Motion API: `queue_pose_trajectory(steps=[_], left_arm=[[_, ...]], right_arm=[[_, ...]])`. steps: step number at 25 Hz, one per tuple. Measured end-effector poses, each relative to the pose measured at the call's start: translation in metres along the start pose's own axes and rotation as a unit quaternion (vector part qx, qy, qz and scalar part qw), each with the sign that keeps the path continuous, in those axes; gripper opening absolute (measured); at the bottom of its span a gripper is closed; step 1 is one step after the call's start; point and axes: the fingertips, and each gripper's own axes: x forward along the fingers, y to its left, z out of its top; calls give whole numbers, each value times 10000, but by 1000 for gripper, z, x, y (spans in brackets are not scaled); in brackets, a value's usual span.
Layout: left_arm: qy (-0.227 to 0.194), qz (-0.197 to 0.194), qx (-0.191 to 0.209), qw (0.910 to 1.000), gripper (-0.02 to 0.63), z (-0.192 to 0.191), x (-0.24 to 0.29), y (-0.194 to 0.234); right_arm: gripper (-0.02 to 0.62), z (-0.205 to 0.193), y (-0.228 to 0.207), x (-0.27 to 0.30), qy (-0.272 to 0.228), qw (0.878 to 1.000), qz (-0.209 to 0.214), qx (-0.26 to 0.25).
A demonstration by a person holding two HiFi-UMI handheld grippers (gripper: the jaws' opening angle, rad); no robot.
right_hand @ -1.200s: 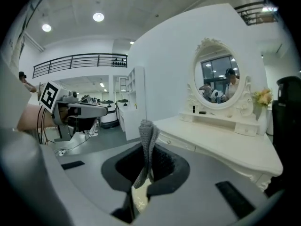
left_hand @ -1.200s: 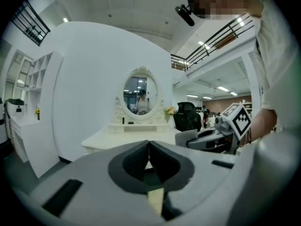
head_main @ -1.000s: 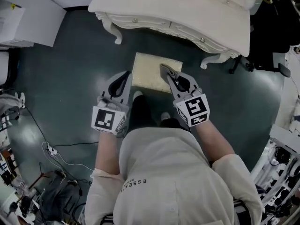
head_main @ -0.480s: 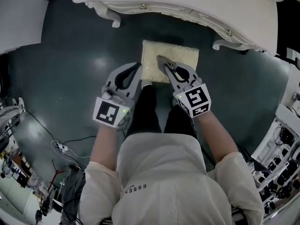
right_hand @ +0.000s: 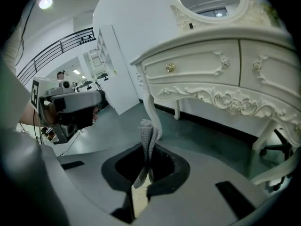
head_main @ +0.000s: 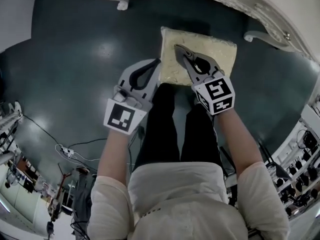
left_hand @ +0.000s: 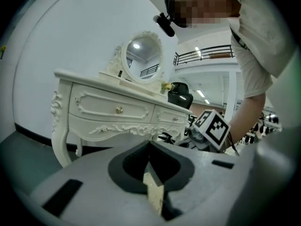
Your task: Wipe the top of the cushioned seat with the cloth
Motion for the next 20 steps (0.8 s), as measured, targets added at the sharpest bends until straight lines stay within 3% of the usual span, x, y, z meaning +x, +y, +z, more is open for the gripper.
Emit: queue_pose_trajectory(steps=[5,12,20], left_arm=[[103,-116,-36,9999,3,-45,18,9],[271,125,-240,9993,3,-93,28,33],[451,91,-227,9987,3,-114,31,43]], right_arm=[[29,-34,-15,50,231,9996,-19,185],[29,-62,-24,98,531,9980,-74,323],[29,-79,-46,128,919,9947,-321,328]])
